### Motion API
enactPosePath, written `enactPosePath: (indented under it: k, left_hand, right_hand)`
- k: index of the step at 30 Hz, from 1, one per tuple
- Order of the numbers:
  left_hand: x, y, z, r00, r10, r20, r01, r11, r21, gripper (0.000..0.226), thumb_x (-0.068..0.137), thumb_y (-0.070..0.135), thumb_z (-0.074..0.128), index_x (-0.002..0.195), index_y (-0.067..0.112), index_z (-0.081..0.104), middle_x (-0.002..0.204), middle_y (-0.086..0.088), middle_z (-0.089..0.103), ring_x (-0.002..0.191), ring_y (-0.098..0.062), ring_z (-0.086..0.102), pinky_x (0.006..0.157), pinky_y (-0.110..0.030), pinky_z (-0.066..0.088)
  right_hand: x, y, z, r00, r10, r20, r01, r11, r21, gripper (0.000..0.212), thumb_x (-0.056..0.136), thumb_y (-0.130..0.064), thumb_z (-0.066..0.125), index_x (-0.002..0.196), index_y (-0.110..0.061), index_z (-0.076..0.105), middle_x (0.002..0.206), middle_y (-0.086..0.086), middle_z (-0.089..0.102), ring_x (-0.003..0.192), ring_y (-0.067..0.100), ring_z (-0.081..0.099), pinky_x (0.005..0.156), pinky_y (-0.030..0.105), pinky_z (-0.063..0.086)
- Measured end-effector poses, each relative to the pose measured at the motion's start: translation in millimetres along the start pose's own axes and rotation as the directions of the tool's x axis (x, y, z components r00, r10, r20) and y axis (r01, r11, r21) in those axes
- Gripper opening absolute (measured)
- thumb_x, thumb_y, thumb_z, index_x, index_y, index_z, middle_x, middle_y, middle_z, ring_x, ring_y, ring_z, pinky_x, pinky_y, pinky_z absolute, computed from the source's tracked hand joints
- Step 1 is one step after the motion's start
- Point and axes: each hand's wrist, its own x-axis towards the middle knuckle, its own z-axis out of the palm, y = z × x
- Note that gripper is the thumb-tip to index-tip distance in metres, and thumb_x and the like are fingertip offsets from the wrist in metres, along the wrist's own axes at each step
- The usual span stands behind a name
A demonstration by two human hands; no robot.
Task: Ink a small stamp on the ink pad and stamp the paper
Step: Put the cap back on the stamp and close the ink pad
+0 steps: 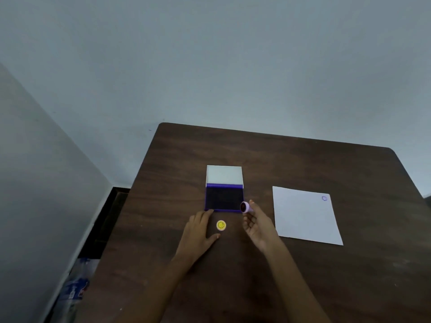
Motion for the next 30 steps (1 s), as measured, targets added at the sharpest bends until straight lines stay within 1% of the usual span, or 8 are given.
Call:
enactPosePath:
  k: [9,13,16,18,20,23,26,30]
  left_hand:
    - [20,6,10,0.994,0.094,0.047,-0.095,0.995,0.037,0.043,0.084,0.026,0.058,0.124,0.020,0.045,0.128,-0.004,0.044,0.113,-0.014,0.041,0.094,-0.024,0.035]
    - [25,5,7,0.996,0.084,0.042,-0.081,0.994,-0.070,0.030,0.085,0.020,0.058,0.115,0.015,0.053,0.122,-0.005,0.049,0.108,-0.013,0.046,0.087,-0.019,0.033]
    - [26,8,0,0.999,-0.050,-0.015,0.043,0.958,-0.282,0.021,0.083,0.018,0.062,0.103,0.014,0.060,0.109,-0.005,0.058,0.095,-0.010,0.054,0.077,-0.016,0.040]
    - [26,8,-5,0.979,-0.205,-0.003,0.175,0.842,-0.510,0.017,0.082,0.017,0.063,0.099,0.015,0.062,0.101,-0.003,0.064,0.091,-0.010,0.059,0.071,-0.013,0.043]
    - [26,8,-11,0.941,-0.293,0.169,0.317,0.590,-0.743,0.021,0.084,0.015,0.060,0.104,0.013,0.061,0.103,-0.004,0.064,0.096,-0.014,0.060,0.075,-0.018,0.048]
    - [26,5,-18,0.899,-0.231,0.372,0.424,0.243,-0.873,0.027,0.083,0.010,0.058,0.110,0.011,0.058,0.107,-0.007,0.063,0.100,-0.017,0.061,0.079,-0.024,0.054]
    - [24,2,-19,0.900,-0.145,0.411,0.431,0.148,-0.890,0.031,0.079,0.010,0.061,0.109,0.012,0.060,0.109,-0.009,0.065,0.100,-0.017,0.063,0.079,-0.023,0.056]
    - [23,3,-18,0.911,-0.106,0.399,0.413,0.191,-0.891,0.037,0.067,0.021,0.066,0.104,0.016,0.064,0.109,-0.010,0.067,0.102,-0.020,0.064,0.088,-0.030,0.052]
  right_hand:
    - [1,18,11,0.994,-0.098,-0.055,0.089,0.986,-0.141,0.017,0.086,-0.023,0.057,0.083,-0.008,0.064,0.075,0.009,0.059,0.068,0.015,0.053,0.064,0.025,0.044]
    - [5,21,10,0.992,-0.099,-0.074,0.088,0.987,-0.138,0.015,0.086,-0.021,0.057,0.084,-0.008,0.063,0.077,0.009,0.060,0.070,0.016,0.054,0.064,0.025,0.045]
    - [7,22,11,0.992,-0.085,-0.088,0.073,0.988,-0.134,0.015,0.085,-0.020,0.057,0.088,-0.006,0.063,0.078,0.010,0.061,0.071,0.016,0.056,0.064,0.025,0.046]
    - [8,24,12,0.993,-0.079,-0.087,0.066,0.988,-0.142,0.015,0.085,-0.020,0.058,0.087,-0.006,0.063,0.079,0.010,0.062,0.071,0.017,0.057,0.064,0.025,0.047]
    - [10,25,15,0.992,-0.081,-0.101,0.063,0.983,-0.170,0.015,0.084,-0.020,0.060,0.086,-0.006,0.063,0.078,0.010,0.063,0.071,0.017,0.058,0.063,0.025,0.048]
    - [11,27,18,0.988,-0.126,-0.092,0.101,0.965,-0.243,0.017,0.082,-0.022,0.062,0.088,-0.006,0.063,0.078,0.010,0.063,0.071,0.017,0.059,0.062,0.025,0.049]
    - [10,33,16,0.976,-0.217,0.015,0.209,0.914,-0.347,0.011,0.082,-0.024,0.061,0.082,-0.014,0.064,0.081,0.008,0.064,0.076,0.017,0.060,0.068,0.026,0.051]
    - [10,38,16,0.943,-0.318,0.101,0.325,0.810,-0.489,0.007,0.083,-0.029,0.059,0.082,-0.023,0.062,0.090,0.005,0.065,0.088,0.019,0.062,0.082,0.033,0.053]
